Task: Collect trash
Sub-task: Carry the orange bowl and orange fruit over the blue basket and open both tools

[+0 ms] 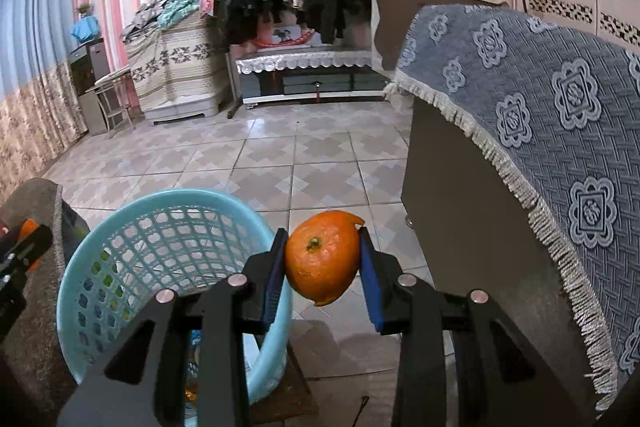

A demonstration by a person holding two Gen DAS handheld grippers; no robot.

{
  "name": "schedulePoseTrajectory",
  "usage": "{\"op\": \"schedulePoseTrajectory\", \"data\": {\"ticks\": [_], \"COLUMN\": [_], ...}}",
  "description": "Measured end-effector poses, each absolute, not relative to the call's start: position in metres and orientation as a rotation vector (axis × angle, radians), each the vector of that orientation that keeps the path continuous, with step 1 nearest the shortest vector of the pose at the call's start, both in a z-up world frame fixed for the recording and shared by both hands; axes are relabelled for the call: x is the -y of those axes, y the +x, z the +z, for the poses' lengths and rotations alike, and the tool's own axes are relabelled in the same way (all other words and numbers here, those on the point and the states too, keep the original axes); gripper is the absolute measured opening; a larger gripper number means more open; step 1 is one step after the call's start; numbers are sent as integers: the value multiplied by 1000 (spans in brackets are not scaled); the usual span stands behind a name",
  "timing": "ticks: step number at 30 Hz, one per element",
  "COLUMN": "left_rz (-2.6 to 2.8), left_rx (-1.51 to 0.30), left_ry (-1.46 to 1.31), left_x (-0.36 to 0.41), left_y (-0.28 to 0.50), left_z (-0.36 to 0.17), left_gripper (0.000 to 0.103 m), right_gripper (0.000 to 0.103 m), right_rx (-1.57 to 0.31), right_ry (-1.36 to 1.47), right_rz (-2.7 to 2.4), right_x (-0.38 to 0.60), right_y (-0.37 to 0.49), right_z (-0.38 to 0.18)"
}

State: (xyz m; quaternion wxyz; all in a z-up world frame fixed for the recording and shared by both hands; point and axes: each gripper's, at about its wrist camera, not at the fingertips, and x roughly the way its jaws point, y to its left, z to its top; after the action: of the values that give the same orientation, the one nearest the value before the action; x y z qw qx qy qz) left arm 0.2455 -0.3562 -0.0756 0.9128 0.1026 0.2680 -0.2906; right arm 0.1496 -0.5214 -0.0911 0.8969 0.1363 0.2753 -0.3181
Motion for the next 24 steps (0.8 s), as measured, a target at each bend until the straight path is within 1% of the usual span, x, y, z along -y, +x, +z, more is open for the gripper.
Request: {"op": "schedulePoseTrajectory", "data": {"ticks": [8,9,10,11,12,13,14,16,18,22,24], "left_rz": [-616,-610,-608,-602,-592,-578,-558,-527,-493,-444,-415], "left_rx": [-545,-542,-547,-549,-545,-536,-528,-523,-520,-533,-534], "left_ry": [271,272,269,260,253,250,254,258,243,185,158], "left_x": [381,382,380,378,375,370,365,355,339,306,291], "left_y": [259,261,264,266,267,267,268,272,276,288,293], "left_z": [-85,-85,-85,-85,-85,-83,-82,-80,-77,-69,-65], "left_gripper": [39,41,51,57,66,71,73,85,90,97,98], "right_gripper": [35,35,35,35,35,35,35,35,35,35,35], "right_rx": [-575,-576,-575,-574,-571,-568,-565,-558,-556,-560,-562], "right_ry": [296,294,294,293,292,289,283,265,241,216,204], "right_rz": [-647,-645,-642,-640,-635,-630,-621,-589,-561,-521,-504], "right_x": [522,521,521,520,518,516,513,504,494,481,474], "right_y": [153,154,154,155,157,158,160,167,173,185,191], "right_z": [-94,-95,-95,-94,-94,-93,-92,-91,-89,-89,-90]}}
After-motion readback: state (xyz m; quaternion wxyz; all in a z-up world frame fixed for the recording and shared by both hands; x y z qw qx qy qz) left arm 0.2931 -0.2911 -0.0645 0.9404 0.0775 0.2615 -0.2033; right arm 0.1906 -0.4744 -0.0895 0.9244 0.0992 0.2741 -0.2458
